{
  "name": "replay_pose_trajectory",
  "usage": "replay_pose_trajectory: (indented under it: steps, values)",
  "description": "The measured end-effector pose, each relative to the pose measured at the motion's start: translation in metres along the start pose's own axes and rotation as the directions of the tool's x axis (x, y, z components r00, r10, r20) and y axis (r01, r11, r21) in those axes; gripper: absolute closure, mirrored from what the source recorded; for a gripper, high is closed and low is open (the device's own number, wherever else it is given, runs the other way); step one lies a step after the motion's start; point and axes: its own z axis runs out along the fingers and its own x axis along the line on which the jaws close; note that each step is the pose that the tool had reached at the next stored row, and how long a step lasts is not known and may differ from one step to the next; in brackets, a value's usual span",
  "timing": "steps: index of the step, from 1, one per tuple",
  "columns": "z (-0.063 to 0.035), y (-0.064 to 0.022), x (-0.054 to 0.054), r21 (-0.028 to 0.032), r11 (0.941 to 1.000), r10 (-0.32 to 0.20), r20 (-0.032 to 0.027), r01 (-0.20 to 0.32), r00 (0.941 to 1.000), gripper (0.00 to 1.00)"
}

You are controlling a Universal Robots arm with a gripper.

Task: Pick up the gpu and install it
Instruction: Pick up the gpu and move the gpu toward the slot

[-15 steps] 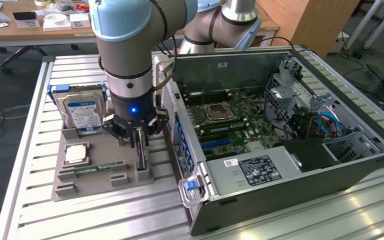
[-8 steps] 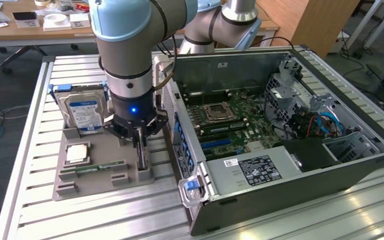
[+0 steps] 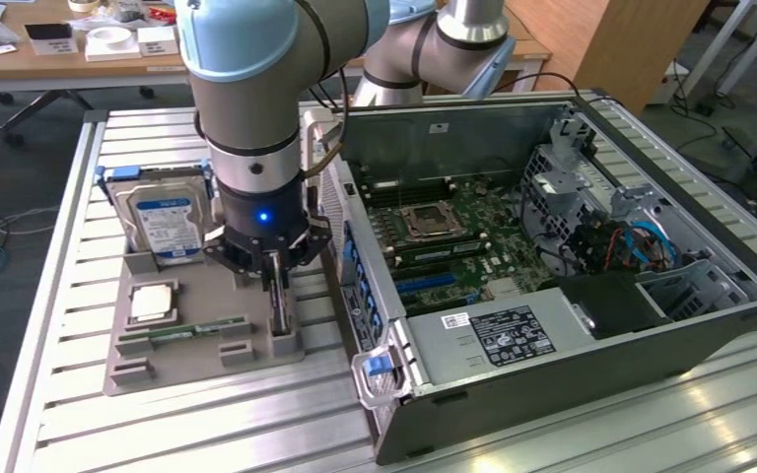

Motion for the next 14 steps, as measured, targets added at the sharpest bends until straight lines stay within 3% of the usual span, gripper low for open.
replay_pose_trajectory:
  steps: [9, 14]
  values:
    - [0.0001, 0.0000, 0.0000, -0.0005, 0.9999, -0.015, -0.0006, 0.015, 0.9999, 0.73]
    - [-0.0052, 0.0003, -0.0001, -0.0046, 0.9999, -0.015, -0.0007, 0.015, 0.9999, 0.73]
